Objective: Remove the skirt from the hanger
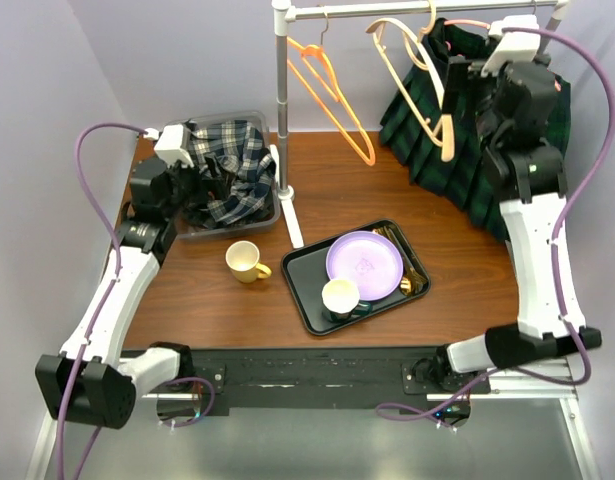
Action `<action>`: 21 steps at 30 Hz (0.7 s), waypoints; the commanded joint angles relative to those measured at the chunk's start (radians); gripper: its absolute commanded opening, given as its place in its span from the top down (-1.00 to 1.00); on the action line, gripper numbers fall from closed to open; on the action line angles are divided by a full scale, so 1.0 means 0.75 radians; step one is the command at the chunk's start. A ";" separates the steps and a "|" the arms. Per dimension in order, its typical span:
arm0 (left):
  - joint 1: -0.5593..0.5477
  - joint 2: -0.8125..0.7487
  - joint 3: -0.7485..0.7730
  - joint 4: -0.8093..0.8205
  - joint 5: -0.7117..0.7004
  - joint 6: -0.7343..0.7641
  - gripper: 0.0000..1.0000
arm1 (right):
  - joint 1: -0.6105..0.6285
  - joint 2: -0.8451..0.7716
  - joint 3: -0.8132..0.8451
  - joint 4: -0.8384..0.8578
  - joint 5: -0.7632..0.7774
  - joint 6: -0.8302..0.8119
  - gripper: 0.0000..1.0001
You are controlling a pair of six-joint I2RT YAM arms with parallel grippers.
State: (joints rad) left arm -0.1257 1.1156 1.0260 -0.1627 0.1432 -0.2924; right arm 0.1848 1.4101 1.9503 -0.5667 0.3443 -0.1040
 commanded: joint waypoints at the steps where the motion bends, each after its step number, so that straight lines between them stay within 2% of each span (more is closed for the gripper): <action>1: -0.002 -0.090 -0.026 0.196 -0.007 0.001 -1.00 | -0.097 0.067 0.187 -0.013 0.118 -0.189 -0.97; 5: -0.002 -0.093 -0.028 0.192 -0.031 0.001 -1.00 | -0.242 0.118 0.255 -0.015 -0.029 -0.168 -0.97; 10: -0.004 -0.078 -0.026 0.192 -0.021 -0.003 -1.00 | -0.491 0.206 0.416 -0.134 -0.433 -0.031 -0.97; 13: -0.002 -0.084 -0.030 0.194 -0.027 -0.001 -1.00 | -0.567 0.253 0.463 -0.161 -0.559 0.022 -0.97; 21: -0.002 -0.095 -0.036 0.190 -0.066 0.001 -1.00 | -0.721 0.384 0.600 -0.173 -0.727 0.126 -0.98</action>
State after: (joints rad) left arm -0.1257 1.0580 1.0042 -0.0685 0.1173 -0.2947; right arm -0.3069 1.6752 2.3497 -0.6952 -0.0914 -0.0677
